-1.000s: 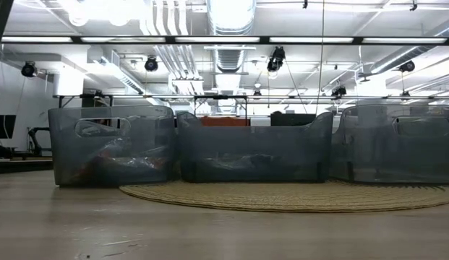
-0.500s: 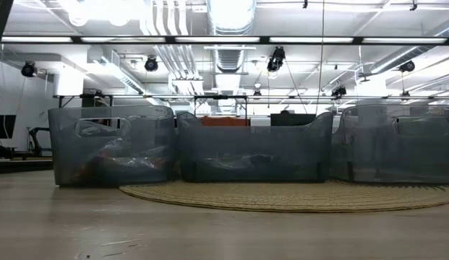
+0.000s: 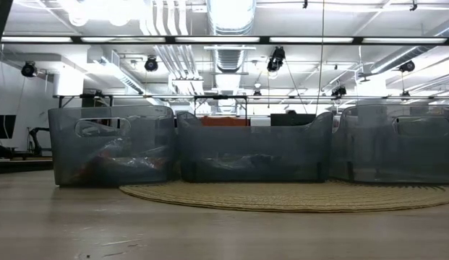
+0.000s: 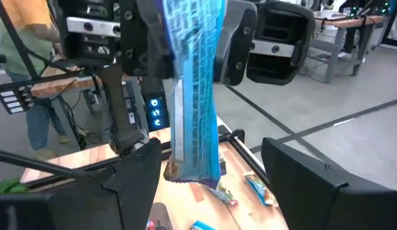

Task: Pick and place Granola Bars by type
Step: Put the blue granola bar into the center black bin

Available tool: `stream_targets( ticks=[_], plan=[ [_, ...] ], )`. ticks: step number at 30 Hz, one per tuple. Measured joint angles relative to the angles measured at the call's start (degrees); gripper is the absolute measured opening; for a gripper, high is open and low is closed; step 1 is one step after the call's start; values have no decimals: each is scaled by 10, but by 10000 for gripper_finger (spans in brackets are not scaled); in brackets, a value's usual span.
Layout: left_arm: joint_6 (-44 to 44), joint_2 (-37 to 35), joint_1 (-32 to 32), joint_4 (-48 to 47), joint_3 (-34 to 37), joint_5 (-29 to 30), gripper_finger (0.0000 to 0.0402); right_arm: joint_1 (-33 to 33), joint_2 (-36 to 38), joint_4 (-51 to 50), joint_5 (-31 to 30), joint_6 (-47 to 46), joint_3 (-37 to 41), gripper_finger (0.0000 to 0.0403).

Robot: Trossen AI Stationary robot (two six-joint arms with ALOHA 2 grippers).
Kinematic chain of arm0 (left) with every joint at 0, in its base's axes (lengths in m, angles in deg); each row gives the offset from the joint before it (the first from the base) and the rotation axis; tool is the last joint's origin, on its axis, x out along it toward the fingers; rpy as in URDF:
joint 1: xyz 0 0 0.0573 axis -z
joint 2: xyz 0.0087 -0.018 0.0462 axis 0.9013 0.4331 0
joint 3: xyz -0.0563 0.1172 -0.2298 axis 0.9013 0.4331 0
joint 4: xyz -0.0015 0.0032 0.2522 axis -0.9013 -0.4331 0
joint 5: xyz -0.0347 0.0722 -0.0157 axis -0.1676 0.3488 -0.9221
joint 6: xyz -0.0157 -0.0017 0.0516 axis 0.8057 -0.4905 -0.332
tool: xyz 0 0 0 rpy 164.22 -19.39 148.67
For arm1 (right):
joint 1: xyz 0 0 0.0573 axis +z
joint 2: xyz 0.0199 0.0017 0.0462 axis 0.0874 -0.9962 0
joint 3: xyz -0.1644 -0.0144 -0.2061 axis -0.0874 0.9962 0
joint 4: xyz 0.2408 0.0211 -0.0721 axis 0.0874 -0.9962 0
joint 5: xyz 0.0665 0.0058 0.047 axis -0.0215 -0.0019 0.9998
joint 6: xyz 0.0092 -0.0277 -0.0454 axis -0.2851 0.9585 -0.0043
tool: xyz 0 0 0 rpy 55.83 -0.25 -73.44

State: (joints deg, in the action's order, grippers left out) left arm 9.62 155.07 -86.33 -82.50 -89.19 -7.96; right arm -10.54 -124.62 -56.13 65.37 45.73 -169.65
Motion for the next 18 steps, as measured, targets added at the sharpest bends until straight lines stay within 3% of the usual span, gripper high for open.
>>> stream_targets(
  ticks=[18],
  plan=[
    [-9, 0, 0, 2, 0, 0, 78, -12, -33, 44, 26, 0, 1, 247]
  ],
)
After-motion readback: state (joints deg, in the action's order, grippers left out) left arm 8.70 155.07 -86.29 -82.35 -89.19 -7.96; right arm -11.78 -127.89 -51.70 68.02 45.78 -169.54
